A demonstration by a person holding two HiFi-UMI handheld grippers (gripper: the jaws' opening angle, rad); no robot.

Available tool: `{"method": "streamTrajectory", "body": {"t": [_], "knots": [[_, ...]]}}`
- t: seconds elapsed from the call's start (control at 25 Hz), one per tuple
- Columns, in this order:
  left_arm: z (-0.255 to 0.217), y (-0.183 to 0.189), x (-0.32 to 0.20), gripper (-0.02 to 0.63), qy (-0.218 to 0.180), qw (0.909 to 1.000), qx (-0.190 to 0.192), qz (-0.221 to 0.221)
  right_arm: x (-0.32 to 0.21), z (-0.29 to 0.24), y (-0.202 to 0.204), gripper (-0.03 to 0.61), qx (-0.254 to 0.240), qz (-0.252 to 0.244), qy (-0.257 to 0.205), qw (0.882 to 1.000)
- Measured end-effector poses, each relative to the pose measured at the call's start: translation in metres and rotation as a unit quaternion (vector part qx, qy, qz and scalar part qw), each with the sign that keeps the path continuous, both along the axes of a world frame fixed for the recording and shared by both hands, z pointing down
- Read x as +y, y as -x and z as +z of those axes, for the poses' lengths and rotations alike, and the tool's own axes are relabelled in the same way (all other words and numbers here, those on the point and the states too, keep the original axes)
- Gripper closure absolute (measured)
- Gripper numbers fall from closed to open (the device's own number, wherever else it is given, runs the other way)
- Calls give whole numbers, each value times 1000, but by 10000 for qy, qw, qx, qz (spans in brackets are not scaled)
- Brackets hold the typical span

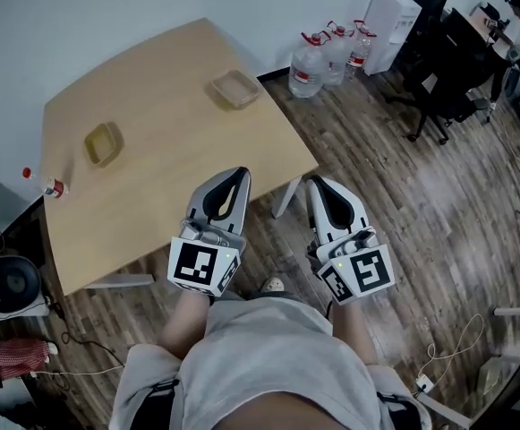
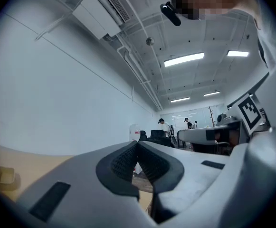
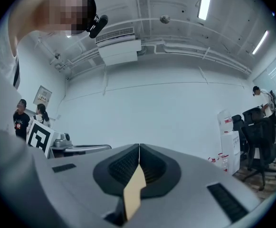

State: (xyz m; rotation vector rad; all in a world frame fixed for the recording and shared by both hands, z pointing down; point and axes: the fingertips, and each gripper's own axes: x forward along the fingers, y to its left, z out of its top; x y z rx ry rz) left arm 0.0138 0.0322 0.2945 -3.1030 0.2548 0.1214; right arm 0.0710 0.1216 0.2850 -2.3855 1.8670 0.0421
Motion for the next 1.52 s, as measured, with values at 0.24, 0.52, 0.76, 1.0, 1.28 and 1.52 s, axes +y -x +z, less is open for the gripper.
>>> {"method": "streamTrajectory", "body": {"t": [0.24, 0.52, 0.76, 1.0, 1.28, 1.52], "knots": [[9, -11, 4, 598, 31, 9997, -130, -197, 0, 9, -16, 568, -127, -200, 15, 9997], [18, -14, -17, 598, 114, 9988, -259, -410, -24, 21, -27, 568, -309, -349, 73, 9989], [19, -29, -49, 598, 189, 9984, -263, -467, -53, 23, -38, 568, -309, -400, 162, 9986], [15, -51, -81, 598, 164, 9991, -228, -328, -86, 18, -57, 568, -272, -298, 140, 9991], [9, -74, -122, 598, 132, 9996, -180, -174, -124, 12, -79, 568, -197, -119, 131, 9996], [9, -90, -156, 598, 120, 9998, -122, 36, -157, 12, -90, 568, -148, 76, 137, 9998]]}}
